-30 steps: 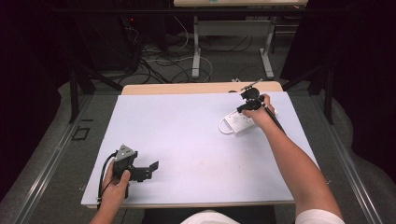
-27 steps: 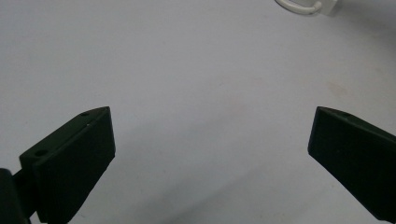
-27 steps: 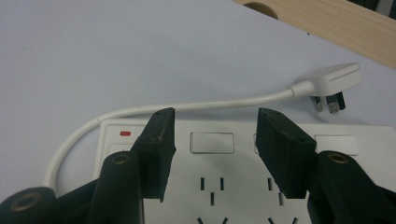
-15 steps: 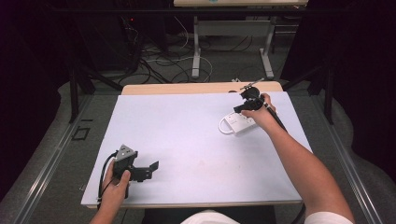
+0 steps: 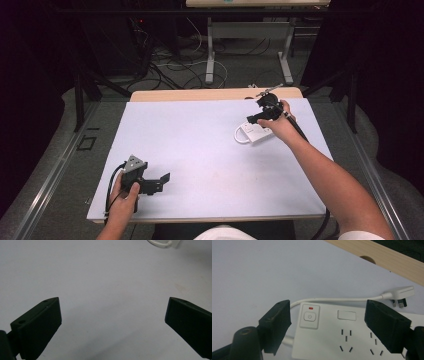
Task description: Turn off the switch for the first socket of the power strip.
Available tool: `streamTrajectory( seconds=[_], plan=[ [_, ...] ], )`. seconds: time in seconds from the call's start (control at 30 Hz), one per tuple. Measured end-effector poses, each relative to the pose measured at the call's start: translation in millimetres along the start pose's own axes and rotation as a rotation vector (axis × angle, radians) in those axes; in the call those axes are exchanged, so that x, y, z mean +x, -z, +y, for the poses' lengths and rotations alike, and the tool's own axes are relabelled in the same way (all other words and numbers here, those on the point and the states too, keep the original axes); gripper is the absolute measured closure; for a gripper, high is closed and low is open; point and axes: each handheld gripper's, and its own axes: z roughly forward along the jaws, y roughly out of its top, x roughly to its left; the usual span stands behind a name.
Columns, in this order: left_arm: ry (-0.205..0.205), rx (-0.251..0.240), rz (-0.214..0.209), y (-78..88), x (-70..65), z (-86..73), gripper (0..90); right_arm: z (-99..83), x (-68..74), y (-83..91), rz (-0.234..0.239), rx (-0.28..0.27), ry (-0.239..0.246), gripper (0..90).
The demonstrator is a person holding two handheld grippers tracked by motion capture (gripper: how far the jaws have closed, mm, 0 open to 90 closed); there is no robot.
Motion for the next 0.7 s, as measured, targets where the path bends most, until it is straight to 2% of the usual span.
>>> streamTrajectory(
  seconds=[0.07,0.23,0.33,0.47,0.7],
  plan=[
    [0.000,-0.001,0.000,0.0,0.1,0.0,0.5,0.2,2.3,3.0,-0.004,-0.009,-0.003,15.5],
    [-0.003,0.002,0.002,0.1,-0.1,0.2,0.5,-1.5,5.5,10.3,-0.018,-0.011,0.023,12.4],
    [0.002,-0.003,0.003,0.0,0.2,0.5,0.5,-3.7,9.4,14.0,-0.004,-0.005,0.023,0.0],
    [0.011,-0.002,0.005,-0.7,0.9,1.2,0.5,-5.3,13.4,18.1,0.022,-0.006,0.035,0.0],
    [0.015,0.003,-0.001,-1.7,1.6,1.9,0.5,-9.4,23.2,26.4,0.040,-0.033,0.070,0.0]
  ],
)
